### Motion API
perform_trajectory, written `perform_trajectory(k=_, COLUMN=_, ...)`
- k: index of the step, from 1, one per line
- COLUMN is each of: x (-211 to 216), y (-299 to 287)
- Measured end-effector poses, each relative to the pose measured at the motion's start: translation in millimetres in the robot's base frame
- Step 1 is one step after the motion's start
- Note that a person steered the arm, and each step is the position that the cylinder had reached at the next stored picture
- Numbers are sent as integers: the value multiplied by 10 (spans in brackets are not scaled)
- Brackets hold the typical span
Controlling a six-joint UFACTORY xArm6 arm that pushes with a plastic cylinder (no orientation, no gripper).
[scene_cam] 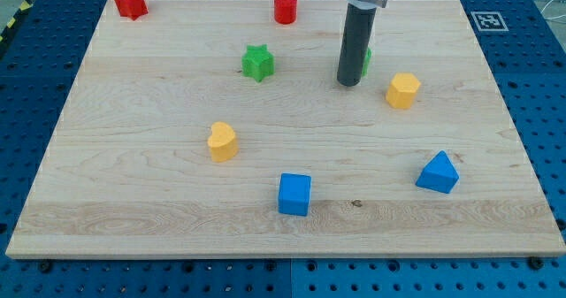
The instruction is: Push the green circle slightly right
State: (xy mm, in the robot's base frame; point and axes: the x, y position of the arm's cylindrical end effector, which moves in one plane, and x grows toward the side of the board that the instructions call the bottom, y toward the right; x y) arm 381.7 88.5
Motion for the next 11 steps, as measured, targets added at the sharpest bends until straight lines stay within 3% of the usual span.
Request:
perform_trajectory(k=3, x=-132, y=-311)
perform_trajectory(k=6, x=-456, y=-69)
perform_trajectory(k=10, x=-192, y=47)
perform_trajectory(k=11, x=-525, y=-8)
